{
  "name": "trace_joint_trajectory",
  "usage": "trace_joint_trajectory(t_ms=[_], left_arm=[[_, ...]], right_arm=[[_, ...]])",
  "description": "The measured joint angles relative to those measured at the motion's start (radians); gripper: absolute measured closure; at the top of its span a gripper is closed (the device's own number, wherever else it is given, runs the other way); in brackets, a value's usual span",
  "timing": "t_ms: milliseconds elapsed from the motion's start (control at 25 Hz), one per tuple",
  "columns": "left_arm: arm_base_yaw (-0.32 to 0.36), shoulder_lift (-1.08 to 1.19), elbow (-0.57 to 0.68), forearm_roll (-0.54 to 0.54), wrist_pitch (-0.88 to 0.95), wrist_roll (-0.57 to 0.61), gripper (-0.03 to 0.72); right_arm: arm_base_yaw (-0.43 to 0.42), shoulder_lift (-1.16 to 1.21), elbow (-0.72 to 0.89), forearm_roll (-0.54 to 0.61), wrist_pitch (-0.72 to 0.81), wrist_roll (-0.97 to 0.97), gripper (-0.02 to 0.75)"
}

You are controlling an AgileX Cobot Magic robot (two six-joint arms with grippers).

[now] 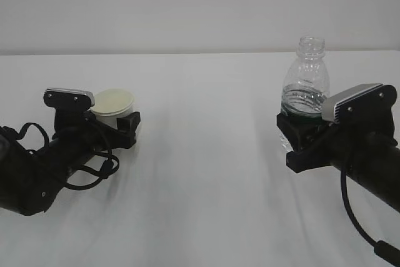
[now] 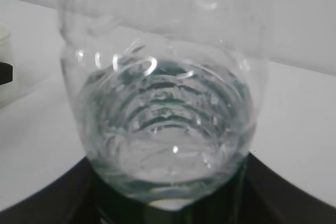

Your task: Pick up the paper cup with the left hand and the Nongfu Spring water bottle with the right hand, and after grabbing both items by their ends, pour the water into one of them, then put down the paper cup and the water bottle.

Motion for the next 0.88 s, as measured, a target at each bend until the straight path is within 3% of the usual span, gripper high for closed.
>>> trace_joint_trajectory(t_ms=[400,880], left_arm=[[0.0,0.0,0.0,0.0,0.0,0.0,0.146],[0.0,0.0,0.0,0.0,0.0,0.0,0.188]], right_arm=[[0.0,0.0,0.0,0.0,0.0,0.0,0.323],[0.0,0.0,0.0,0.0,0.0,0.0,0.324]])
